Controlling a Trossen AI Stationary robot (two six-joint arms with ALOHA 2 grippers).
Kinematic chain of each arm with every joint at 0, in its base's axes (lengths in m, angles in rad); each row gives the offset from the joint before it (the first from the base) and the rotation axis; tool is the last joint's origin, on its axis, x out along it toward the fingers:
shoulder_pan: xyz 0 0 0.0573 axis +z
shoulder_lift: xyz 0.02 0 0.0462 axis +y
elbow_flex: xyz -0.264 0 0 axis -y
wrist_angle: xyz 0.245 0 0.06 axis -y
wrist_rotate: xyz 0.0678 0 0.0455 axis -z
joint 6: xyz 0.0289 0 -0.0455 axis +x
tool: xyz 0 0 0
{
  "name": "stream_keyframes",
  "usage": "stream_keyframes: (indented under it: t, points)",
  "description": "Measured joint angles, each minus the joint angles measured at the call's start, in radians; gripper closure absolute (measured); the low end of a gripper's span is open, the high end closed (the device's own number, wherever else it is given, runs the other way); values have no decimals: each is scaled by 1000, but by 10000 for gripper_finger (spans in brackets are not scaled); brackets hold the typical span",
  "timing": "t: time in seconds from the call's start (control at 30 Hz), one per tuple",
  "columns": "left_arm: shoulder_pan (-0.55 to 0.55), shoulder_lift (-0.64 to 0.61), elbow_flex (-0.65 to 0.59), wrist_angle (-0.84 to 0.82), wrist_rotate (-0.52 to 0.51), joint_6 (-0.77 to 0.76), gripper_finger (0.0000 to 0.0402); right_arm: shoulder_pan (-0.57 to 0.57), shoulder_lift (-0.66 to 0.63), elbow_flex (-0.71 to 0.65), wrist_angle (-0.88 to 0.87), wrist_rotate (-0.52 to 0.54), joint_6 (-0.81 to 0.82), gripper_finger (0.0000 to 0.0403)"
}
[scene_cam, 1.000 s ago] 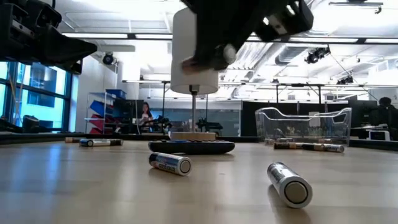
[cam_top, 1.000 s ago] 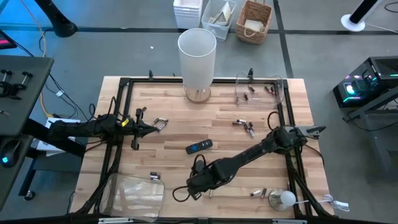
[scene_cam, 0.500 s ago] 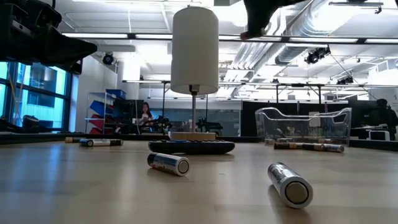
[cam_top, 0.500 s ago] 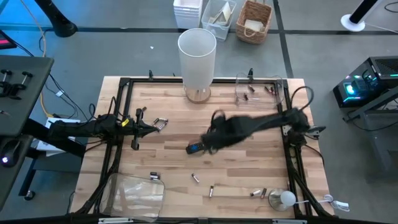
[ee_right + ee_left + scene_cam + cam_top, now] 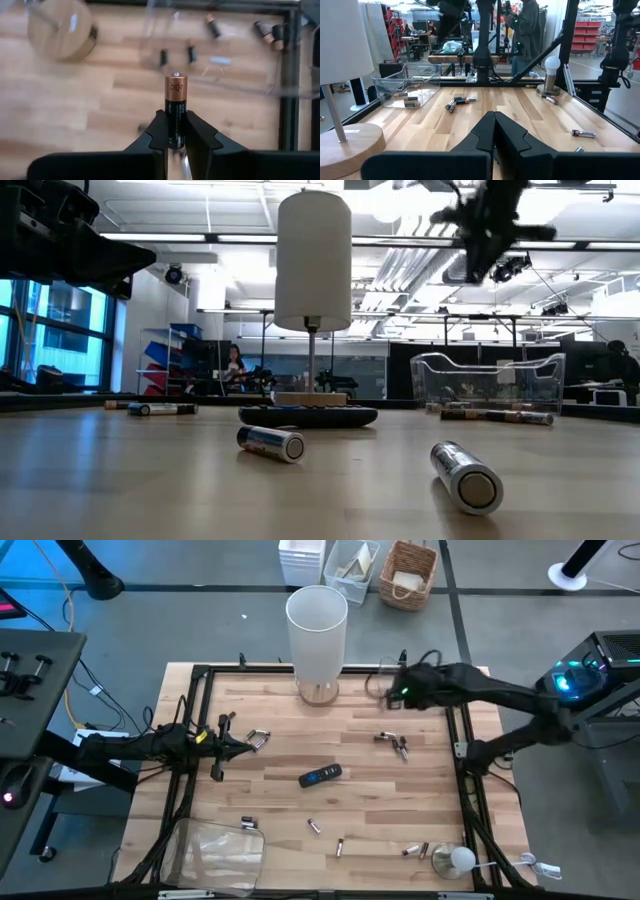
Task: Sort batteries
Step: Put the black battery into the top transparent bin
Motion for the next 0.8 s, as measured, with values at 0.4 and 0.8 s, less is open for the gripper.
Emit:
stream_keyframes:
  t: [0.4, 0.8]
  points:
    - [0, 0, 0, 0, 0, 0, 401, -441, -199, -444, 508, -54, -218, 317]
    - [0, 0, 0, 0, 0, 0, 401, -566, -218, -486, 718, -338, -523, 215]
